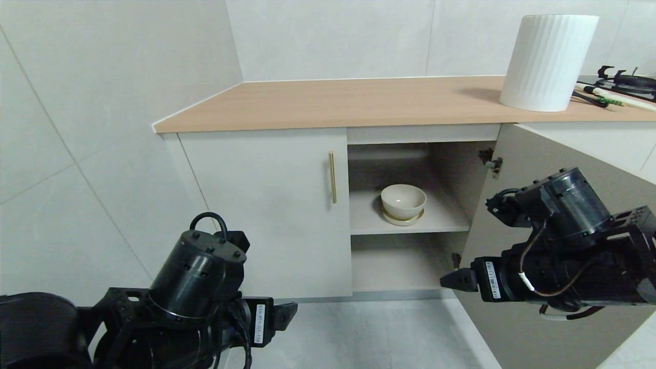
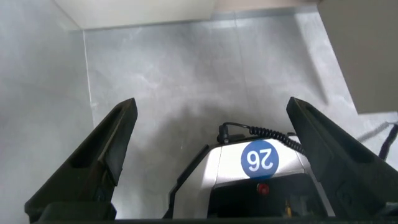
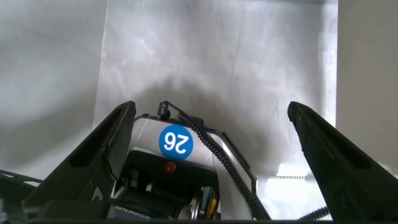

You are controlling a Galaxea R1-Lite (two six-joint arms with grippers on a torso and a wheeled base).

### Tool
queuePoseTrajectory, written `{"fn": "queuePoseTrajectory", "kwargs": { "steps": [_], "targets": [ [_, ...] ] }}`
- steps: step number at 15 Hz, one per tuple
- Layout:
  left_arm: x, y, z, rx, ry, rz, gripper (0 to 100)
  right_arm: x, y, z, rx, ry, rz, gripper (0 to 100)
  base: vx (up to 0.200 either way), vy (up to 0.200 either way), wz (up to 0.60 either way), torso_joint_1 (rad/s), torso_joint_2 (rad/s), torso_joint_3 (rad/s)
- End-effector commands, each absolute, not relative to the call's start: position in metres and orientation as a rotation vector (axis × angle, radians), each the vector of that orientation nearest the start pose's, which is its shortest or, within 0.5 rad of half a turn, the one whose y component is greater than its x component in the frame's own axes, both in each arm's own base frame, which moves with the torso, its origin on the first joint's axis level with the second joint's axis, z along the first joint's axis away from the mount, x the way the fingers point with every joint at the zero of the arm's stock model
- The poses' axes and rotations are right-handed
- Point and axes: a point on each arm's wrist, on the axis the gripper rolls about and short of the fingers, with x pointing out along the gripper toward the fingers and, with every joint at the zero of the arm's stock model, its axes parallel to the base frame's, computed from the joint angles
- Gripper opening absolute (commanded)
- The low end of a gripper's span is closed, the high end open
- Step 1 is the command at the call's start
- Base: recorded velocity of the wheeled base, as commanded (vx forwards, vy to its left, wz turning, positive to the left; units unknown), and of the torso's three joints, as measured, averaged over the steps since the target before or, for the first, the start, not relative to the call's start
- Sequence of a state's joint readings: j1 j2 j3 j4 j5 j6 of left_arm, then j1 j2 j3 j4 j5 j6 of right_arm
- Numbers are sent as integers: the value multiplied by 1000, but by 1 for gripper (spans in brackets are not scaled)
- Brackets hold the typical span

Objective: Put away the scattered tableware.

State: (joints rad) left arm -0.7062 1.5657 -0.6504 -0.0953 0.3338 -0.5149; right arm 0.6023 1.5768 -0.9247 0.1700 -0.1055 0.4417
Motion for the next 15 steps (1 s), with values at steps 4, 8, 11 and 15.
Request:
{"fn": "queuePoseTrajectory", "kwargs": {
  "steps": [4, 8, 11, 15],
  "targets": [
    [184, -148, 132, -80, 779, -157, 100, 214, 144, 177, 121, 865, 284, 100, 0, 0, 0, 0, 0, 0],
    [185, -148, 132, -80, 779, -154, 100, 214, 144, 177, 119, 866, 282, 100, 0, 0, 0, 0, 0, 0],
    [186, -149, 129, -72, 785, -146, 100, 211, 143, 178, 113, 874, 283, 100, 0, -133, 0, 0, 2, 5],
    [186, -149, 129, -69, 784, -147, 100, 190, 143, 187, 52, 897, 333, 100, 0, -200, 0, 7, 2, -1]
  ]
}}
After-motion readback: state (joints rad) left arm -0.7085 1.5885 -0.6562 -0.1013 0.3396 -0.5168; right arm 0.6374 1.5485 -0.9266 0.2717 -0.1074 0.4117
